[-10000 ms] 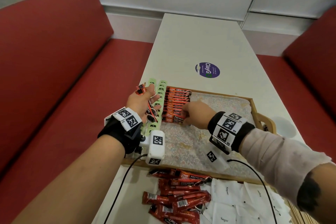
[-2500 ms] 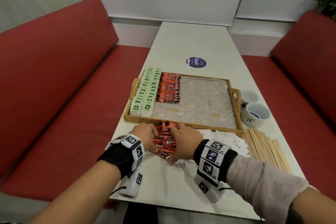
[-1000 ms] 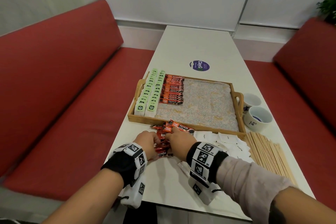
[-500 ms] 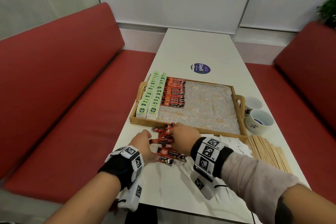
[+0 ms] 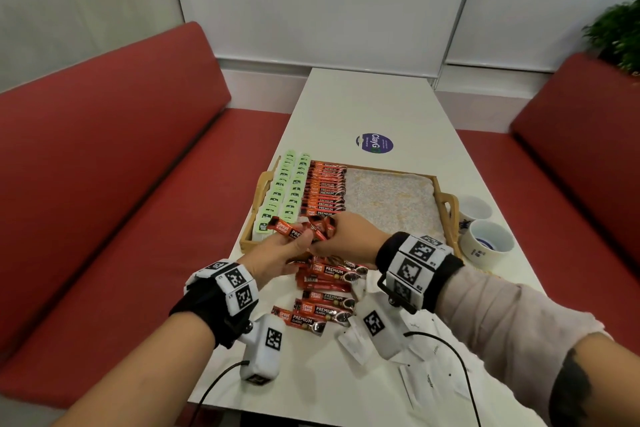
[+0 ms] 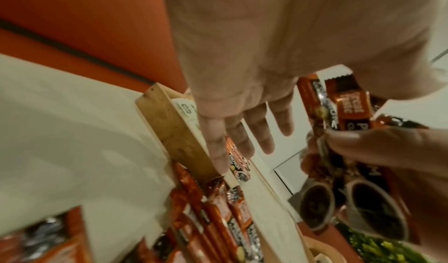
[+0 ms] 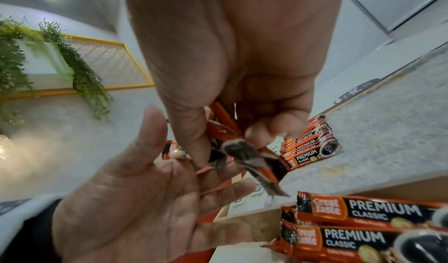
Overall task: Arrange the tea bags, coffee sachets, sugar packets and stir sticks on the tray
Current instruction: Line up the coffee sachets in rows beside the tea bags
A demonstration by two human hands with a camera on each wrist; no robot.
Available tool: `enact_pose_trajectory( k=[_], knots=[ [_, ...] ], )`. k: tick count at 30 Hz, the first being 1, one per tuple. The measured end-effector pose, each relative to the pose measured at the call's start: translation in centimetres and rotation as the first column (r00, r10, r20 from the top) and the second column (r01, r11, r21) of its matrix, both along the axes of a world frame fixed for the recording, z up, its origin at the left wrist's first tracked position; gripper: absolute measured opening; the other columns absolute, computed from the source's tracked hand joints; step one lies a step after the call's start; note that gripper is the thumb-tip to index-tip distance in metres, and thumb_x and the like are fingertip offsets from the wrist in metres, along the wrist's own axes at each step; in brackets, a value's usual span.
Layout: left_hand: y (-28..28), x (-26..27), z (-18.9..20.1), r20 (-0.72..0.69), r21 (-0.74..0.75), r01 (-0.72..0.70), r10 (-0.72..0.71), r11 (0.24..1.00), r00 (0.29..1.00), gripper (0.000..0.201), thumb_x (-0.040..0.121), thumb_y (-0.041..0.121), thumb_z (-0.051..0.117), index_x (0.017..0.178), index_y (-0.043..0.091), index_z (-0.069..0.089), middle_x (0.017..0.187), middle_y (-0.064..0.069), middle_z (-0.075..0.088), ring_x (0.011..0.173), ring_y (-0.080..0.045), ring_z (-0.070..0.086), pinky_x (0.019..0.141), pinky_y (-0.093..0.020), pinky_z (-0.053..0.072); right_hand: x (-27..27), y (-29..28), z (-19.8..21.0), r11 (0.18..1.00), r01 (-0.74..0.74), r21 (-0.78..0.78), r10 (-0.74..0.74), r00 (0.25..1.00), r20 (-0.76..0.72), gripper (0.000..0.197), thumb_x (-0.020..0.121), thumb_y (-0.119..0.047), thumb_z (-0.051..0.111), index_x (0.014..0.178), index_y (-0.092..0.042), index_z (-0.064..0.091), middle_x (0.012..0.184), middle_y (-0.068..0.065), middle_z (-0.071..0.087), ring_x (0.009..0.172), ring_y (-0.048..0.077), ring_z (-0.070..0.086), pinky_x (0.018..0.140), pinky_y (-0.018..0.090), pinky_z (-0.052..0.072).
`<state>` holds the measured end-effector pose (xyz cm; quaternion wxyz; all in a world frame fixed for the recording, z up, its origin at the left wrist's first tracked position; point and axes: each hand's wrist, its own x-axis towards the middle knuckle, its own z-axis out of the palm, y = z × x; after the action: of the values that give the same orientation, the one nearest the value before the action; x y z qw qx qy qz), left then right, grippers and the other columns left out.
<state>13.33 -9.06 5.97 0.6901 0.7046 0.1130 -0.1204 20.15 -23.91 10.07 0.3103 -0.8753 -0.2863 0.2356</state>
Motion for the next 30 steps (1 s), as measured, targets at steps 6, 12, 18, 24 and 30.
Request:
enact_pose_trajectory(
  k=[6,12,18,24,30],
  knots=[
    [-0.7,2.0,0.9,0.026,-0.193,-0.032,0.038,0.981,0.999,0.068,0.063,0.048,0.078,0.123,0.021,0.057,0.120,-0.014,0.065,0.106,-0.037,0.063,0.083,-0.047,0.053,0.9,0.4,0.5,0.986,-0.073,0.148,0.092,0.987,-0.129,0.023,0.082,-0.005,0.068,0.082,-0.026,0.058,0.069,-0.008,0.061,0.050,-0.001,0.056,0.049,0.013,0.044],
    [-1.1,4.3,1.4,0.055,-0.307,-0.094,0.117,0.947,0.992,0.032,0.077,0.022,0.063,0.108,0.015,0.062,0.100,-0.023,0.068,0.086,-0.044,0.065,0.077,-0.056,0.052,3.1,1.2,0.6,0.982,-0.089,0.165,0.118,0.977,-0.175,0.026,0.084,-0.007,0.070,0.085,-0.028,0.054,0.067,-0.002,0.060,0.048,0.010,0.051,0.045,0.021,0.042],
    [0.1,6.7,1.1,0.051,-0.252,-0.186,0.205,0.950,0.977,0.018,0.093,0.013,0.054,0.110,0.012,0.063,0.096,-0.011,0.071,0.077,-0.025,0.070,0.060,-0.038,0.058,5.5,2.1,-0.1,0.992,-0.037,0.118,0.061,0.976,-0.209,0.056,0.084,-0.006,0.069,0.132,-0.021,0.043,0.075,-0.001,0.061,0.054,0.007,0.056,0.052,0.020,0.047],
    [1.5,8.6,0.7,0.068,-0.249,-0.281,0.306,0.927,0.950,0.015,0.096,0.013,0.052,0.104,0.018,0.063,0.094,-0.009,0.070,0.080,-0.025,0.067,0.067,-0.038,0.054,7.5,3.0,-0.2,0.995,0.018,0.101,0.000,0.984,-0.175,0.010,0.100,-0.016,0.045,0.096,-0.016,0.054,0.070,0.001,0.061,0.054,0.011,0.055,0.054,0.022,0.046],
    [2.5,10.4,0.4,0.102,-0.173,-0.399,0.419,0.901,0.902,0.006,0.094,0.015,0.057,0.091,0.019,0.061,0.083,-0.003,0.071,0.070,-0.019,0.068,0.057,-0.030,0.056,10.0,3.9,-0.8,0.995,0.093,0.035,-0.093,0.996,0.000,0.028,0.099,-0.020,0.047,0.073,-0.021,0.039,0.070,-0.001,0.052,0.057,0.011,0.047,0.052,0.023,0.038]
  ],
)
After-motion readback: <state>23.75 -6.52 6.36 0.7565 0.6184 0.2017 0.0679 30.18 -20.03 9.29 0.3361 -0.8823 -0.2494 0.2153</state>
